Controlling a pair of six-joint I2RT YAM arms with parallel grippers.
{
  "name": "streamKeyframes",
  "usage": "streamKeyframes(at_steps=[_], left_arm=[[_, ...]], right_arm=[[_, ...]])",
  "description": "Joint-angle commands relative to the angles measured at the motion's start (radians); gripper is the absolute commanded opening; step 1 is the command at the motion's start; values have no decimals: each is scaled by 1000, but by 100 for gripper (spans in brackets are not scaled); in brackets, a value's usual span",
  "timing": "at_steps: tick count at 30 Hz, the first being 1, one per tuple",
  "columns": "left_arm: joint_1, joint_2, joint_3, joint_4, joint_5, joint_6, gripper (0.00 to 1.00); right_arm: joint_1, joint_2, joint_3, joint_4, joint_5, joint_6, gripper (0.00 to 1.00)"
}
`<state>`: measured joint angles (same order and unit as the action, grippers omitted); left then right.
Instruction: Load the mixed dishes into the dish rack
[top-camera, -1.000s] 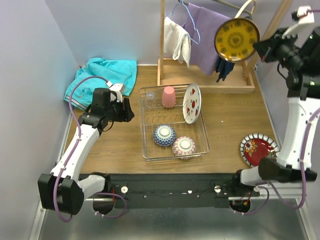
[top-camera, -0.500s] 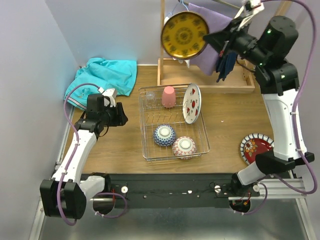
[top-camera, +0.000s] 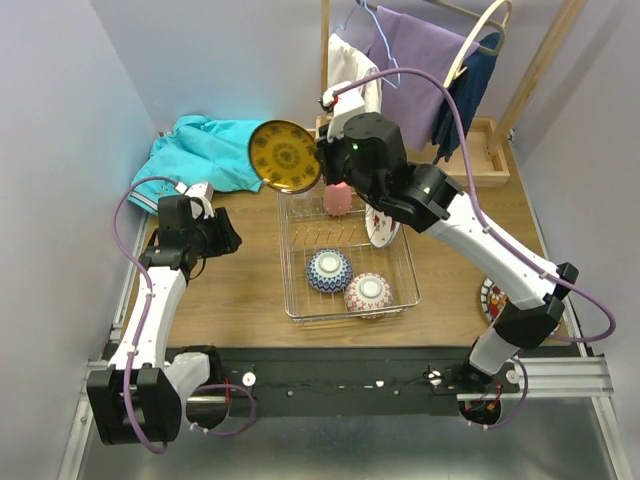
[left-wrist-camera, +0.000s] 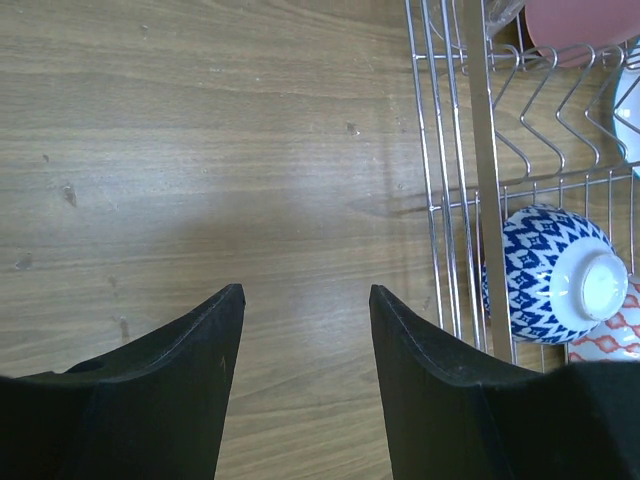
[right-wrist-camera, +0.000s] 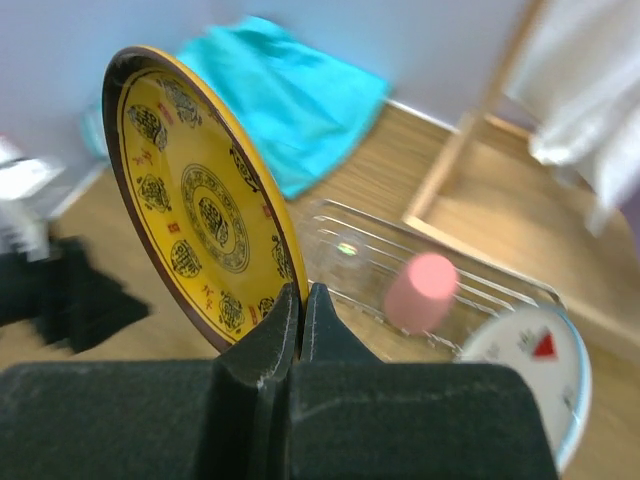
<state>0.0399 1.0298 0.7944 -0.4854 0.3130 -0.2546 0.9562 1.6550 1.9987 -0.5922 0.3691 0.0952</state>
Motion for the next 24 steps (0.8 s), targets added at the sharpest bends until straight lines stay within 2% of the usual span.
streamKeyframes(at_steps=[1, 7, 11, 17, 24], left_arm=[[25, -28, 9, 36, 20, -6, 61], [31, -48, 12, 42, 40, -32, 62], [32, -68, -6, 59, 51, -51, 62], [31, -112, -53, 57, 60, -69, 63], [31, -178, -101, 59, 78, -87, 63]], right_arm=[[-1, -46, -75, -50, 358, 164, 1], [1, -90, -273, -185, 387, 328, 1], [1, -63, -288, -305, 483, 577, 0], [1, -8, -270, -376, 488, 673, 1], [-10, 51, -304, -380, 478, 638, 1]])
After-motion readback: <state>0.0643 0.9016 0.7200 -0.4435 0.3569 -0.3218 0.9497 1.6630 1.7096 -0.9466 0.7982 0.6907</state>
